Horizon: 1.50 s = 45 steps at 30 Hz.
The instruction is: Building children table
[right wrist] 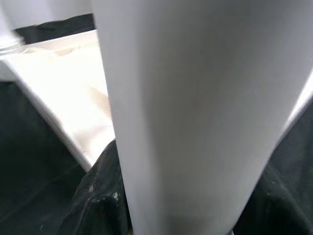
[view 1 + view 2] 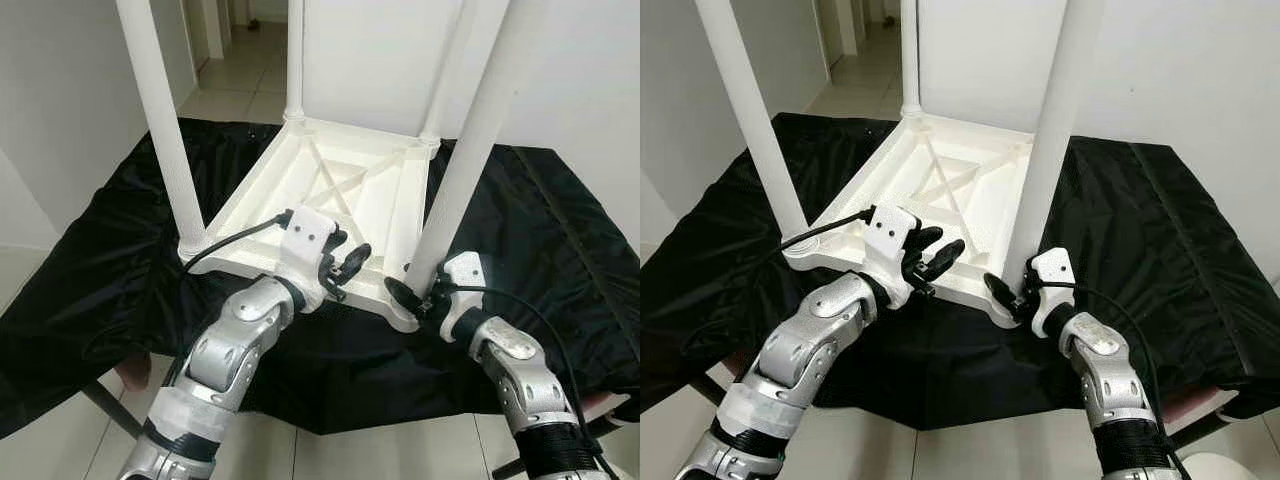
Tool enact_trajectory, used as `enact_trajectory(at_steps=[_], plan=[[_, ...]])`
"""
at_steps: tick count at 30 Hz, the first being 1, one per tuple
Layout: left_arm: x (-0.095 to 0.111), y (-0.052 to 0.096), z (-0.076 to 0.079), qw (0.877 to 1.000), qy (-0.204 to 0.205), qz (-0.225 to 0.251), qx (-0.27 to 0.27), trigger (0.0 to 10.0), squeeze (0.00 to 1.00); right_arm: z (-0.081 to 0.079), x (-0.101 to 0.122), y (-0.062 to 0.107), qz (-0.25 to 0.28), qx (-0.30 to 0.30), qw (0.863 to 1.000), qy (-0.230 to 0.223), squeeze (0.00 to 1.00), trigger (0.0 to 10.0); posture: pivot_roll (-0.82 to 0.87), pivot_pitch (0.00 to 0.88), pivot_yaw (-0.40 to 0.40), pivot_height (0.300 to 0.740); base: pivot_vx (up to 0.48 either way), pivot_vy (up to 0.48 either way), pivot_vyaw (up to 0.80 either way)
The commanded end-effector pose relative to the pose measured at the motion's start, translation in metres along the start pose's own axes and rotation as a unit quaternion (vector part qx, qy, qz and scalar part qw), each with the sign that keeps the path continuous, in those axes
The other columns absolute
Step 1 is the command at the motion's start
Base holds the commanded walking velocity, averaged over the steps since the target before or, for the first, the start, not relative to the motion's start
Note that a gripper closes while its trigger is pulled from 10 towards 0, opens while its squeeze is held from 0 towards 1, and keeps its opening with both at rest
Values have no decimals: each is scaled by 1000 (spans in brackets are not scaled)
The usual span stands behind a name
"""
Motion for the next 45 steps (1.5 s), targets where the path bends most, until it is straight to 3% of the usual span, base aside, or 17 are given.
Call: enact_trajectory(at_steps=[1, 2, 8, 11, 15, 18, 22, 25, 29, 35, 36, 41, 42, 45], plan=[[1, 0, 11, 998, -3, 5, -57, 10000, 0, -3, -16, 2, -40, -14, 999, 12, 0, 10000, 28, 0, -17, 740, 0, 0, 0], [1, 0, 9, 999, 2, 5, -52, 10000, 0, -2, -24, 3, -53, -52, 997, 10, 0, 10000, 26, 0, -15, 740, 0, 0, 0], [1, 1, 7, 999, 11, 7, -45, 10000, 0, -6, -30, 3, -59, -99, 993, -5, 0, 10000, 30, 0, -16, 740, 0, 0, 0], [0, 2, 5, 999, 14, 7, -38, 10000, 0, -13, -32, 5, -58, -176, 982, -41, 0, 10000, 33, 0, -15, 740, 0, 0, 0], [0, 3, 3, 999, 15, 6, -35, 10000, 0, -16, -25, 3, -41, -236, 969, -68, 0, 10000, 33, 0, -15, 740, 0, 0, 0], [1, 3, 2, 999, 16, 7, -33, 10000, 0, -16, -19, 0, -27, -264, 961, -79, 0, 10000, 33, 0, -15, 740, 0, 0, 0], [2, 3, 1, 999, 15, 9, -30, 10000, 0, -10, -11, 1, -10, -329, 939, -100, 0, 10000, 37, 0, -20, 740, 0, 0, 0], [3, 3, -1, 999, 19, 10, -26, 10000, 0, -14, -8, -2, -4, -344, 931, -117, 0, 10000, 40, 0, -24, 740, 0, 0, 0], [4, 3, -3, 999, 22, 12, -20, 10000, 0, -24, 0, -7, 7, -324, 939, -120, 0, 10000, 36, 0, -26, 740, 0, 0, 0], [3, 4, -2, 1000, 21, 13, -20, 10000, 0, -22, -2, -2, 5, -324, 939, -112, 12, 10000, 35, 0, -29, 740, 0, 0, 0], [4, 4, -3, 1000, 22, 13, -19, 10000, 0, -22, -1, -2, 8, -319, 941, -112, 1000, 10000, 31, 0, -28, 740, 0, 0, 0], [4, 4, -4, 999, 24, 13, -18, 10000, 0, -23, 3, -3, 19, -296, 948, -112, 1000, 10000, 26, 0, -29, 740, 0, 0, 0], [3, 4, -3, 999, 24, 12, -18, 10000, 0, -24, 5, -2, 24, -268, 957, -108, 1000, 10000, 24, 0, -29, 740, 0, 0, 0], [3, 4, -3, 999, 24, 12, -18, 10000, 0, -24, 5, -2, 24, -268, 957, -108, 1000, 10000, 24, 0, -29, 740, 0, 0, 0]])
Point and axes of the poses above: a point about 5 cm out from each wrist's last joint towards the gripper, its own y axis pointing back from the gripper into the wrist, its own x axis along the axis of the wrist's last joint, z = x × y, the point moved 4 cm from there along -y, pointing out of the wrist towards the gripper, and after that the axes turned 3 degrees about -y, right-handed, at the moved point
